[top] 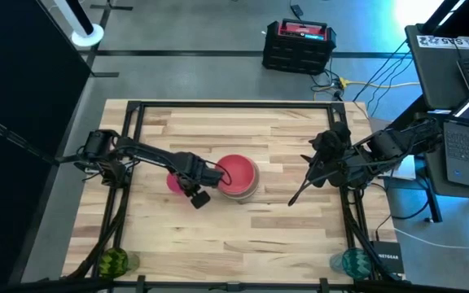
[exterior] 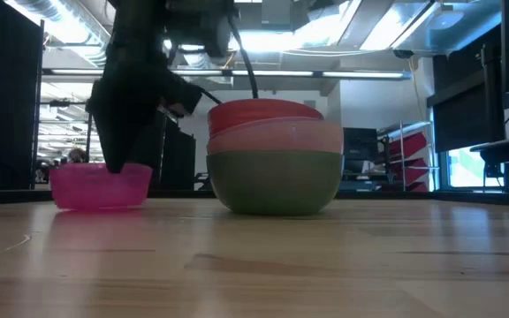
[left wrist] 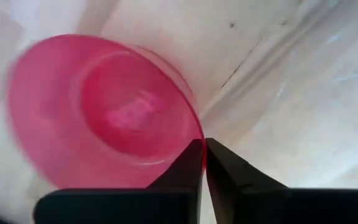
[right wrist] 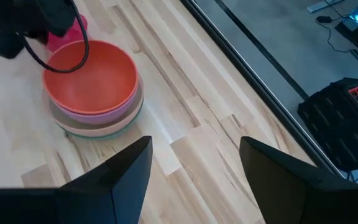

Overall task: Nest bowls inside each other
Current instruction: Stack the light pink bowl on top of the orange bowl

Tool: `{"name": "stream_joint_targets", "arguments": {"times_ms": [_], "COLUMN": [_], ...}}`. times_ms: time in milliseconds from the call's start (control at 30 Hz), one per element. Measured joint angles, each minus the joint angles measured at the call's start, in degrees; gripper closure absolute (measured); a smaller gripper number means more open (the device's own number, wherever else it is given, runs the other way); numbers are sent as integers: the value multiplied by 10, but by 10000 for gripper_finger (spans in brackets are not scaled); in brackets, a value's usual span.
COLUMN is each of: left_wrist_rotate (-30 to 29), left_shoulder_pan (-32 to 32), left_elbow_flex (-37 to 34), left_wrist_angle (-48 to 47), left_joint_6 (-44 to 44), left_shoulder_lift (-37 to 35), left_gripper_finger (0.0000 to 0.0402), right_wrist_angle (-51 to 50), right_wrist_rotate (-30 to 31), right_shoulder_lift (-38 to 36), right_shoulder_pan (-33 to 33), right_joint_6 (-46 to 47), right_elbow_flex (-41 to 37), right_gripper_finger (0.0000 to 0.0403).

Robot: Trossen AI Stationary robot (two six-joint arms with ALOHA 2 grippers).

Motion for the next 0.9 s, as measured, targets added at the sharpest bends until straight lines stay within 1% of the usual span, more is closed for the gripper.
{"name": "stream_joint_targets", "arguments": {"times_ms": [100,167,267,333,467,900], "left_wrist_rotate": [-17,-35,-62,-68,-79,-56], "left_shoulder_pan": [0,0,2,7,19,22], "left_elbow_flex": [30,63,135,198,329,519], "left_wrist_angle": [-39,-72,-96,-98,-118,-166], "left_joint_6": [-2,-3,6,37,95,220], "left_shoulder_lift": [-32,-55,-71,-69,-15,188], "left_gripper_finger": [401,401,401,401,401,402], "right_wrist_angle": [-1,-2,-6,-9,-19,-33], "right_wrist_rotate": [-5,-6,-6,-6,-6,-6], "right_shoulder_lift": [0,0,0,0,0,0], "right_shoulder_pan": [0,0,0,0,0,0], "right_joint_6": [0,0,0,0,10,41], "right_elbow_flex": [0,0,0,0,0,0], "right_gripper_finger": [173,173,173,173,173,173]}}
